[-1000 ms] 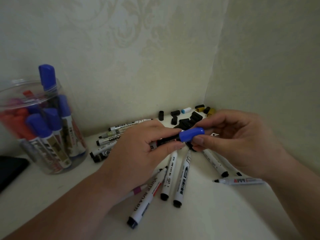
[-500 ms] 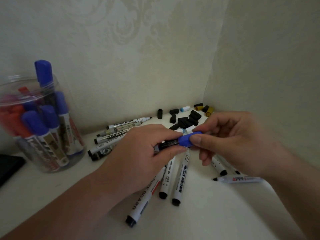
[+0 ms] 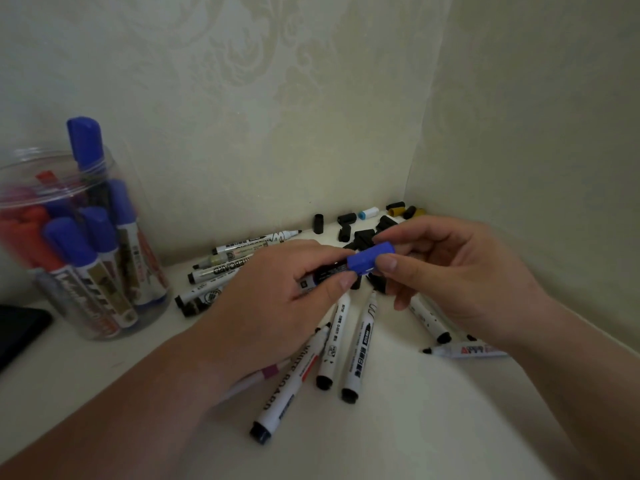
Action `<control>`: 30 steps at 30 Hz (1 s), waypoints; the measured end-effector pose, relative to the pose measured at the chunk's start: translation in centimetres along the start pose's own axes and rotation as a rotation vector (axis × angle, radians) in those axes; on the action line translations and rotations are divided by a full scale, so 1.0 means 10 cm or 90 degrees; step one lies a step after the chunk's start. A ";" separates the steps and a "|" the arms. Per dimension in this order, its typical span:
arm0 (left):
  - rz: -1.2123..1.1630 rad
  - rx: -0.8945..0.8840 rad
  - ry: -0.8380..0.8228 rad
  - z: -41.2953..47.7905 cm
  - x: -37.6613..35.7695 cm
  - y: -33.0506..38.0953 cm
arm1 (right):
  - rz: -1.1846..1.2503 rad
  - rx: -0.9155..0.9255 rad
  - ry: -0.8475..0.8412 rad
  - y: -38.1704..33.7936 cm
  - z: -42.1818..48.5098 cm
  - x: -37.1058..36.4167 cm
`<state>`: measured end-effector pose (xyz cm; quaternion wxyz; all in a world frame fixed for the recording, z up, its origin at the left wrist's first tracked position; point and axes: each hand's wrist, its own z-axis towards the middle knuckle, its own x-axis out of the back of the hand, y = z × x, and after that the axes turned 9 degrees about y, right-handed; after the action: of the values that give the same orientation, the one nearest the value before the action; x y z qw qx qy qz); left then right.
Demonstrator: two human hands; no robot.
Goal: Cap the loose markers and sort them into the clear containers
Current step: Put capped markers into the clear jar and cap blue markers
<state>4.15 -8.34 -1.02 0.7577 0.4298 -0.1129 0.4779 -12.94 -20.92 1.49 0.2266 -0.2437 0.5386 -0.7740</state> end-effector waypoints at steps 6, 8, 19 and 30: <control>0.004 -0.007 0.005 0.01 -0.01 -0.02 | -0.051 0.032 -0.004 -0.01 -0.01 0.04; 0.013 -0.007 0.014 0.01 0.00 -0.03 | -0.065 0.016 -0.013 -0.01 0.00 0.04; 0.018 -0.007 0.032 -0.01 -0.02 -0.02 | -0.093 -0.012 0.023 -0.05 0.00 -0.01; 0.003 0.046 0.033 -0.03 -0.03 -0.04 | -0.192 -0.022 0.079 -0.05 0.01 0.00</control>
<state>4.22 -8.40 -1.59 0.7432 0.4442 -0.0772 0.4944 -12.93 -20.82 1.98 0.0701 -0.2769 0.5221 -0.8036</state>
